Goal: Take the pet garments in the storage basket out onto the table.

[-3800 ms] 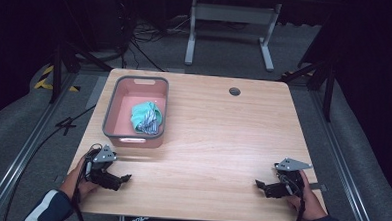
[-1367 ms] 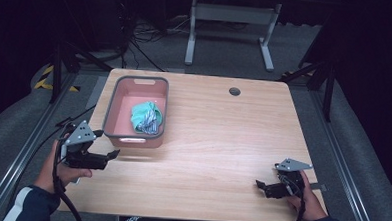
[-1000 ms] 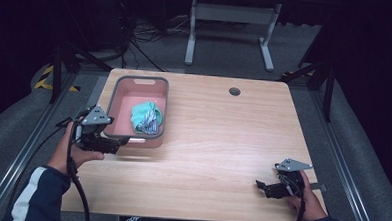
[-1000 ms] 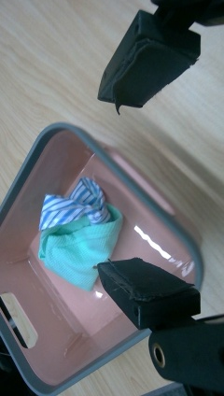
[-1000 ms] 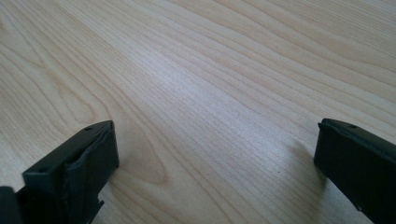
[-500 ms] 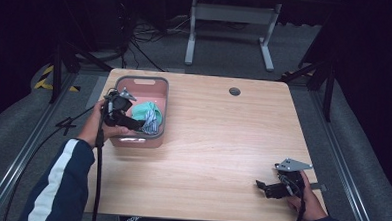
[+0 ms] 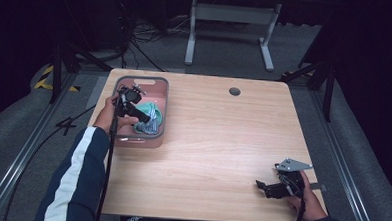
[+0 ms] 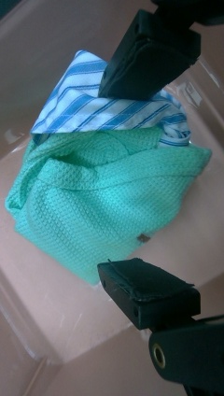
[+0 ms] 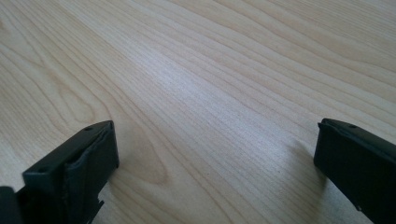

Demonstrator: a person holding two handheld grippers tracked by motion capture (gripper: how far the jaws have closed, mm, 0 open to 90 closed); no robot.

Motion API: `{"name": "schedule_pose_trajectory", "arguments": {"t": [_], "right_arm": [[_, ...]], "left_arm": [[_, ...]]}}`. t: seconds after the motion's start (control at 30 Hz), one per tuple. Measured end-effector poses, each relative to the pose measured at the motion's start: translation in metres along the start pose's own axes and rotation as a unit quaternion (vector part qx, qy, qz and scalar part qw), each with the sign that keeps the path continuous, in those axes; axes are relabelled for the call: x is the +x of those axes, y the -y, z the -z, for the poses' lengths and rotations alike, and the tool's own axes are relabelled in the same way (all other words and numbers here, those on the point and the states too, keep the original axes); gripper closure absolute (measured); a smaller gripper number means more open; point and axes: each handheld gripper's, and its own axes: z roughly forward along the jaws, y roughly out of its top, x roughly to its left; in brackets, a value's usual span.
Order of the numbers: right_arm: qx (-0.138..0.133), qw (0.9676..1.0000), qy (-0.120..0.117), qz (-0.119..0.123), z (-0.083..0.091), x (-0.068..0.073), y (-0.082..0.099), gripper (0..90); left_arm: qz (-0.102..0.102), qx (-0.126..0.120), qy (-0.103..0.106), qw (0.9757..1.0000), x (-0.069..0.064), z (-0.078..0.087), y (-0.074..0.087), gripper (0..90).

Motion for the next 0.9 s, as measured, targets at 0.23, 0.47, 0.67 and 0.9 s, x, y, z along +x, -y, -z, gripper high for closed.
{"name": "schedule_pose_trajectory", "arguments": {"t": [0.23,0.47,0.67,0.9], "right_arm": [[0.000,1.0000,0.000,0.001,0.000,0.000,0.000,0.1],[0.000,1.0000,0.000,0.000,0.000,0.000,0.000,0.0],[0.000,1.0000,0.000,0.001,0.000,0.000,0.000,0.0],[-0.001,1.0000,-0.001,0.002,0.000,0.000,0.000,0.0]], "left_arm": [[0.018,0.034,0.006,0.9992,-0.002,-0.016,-0.011,15.5],[0.028,0.101,-0.007,0.9945,0.001,-0.041,-0.016,0.1],[0.039,0.106,-0.001,0.9935,0.004,-0.052,-0.021,0.0],[0.054,0.111,0.023,0.9920,0.010,-0.055,-0.020,2.0]]}}
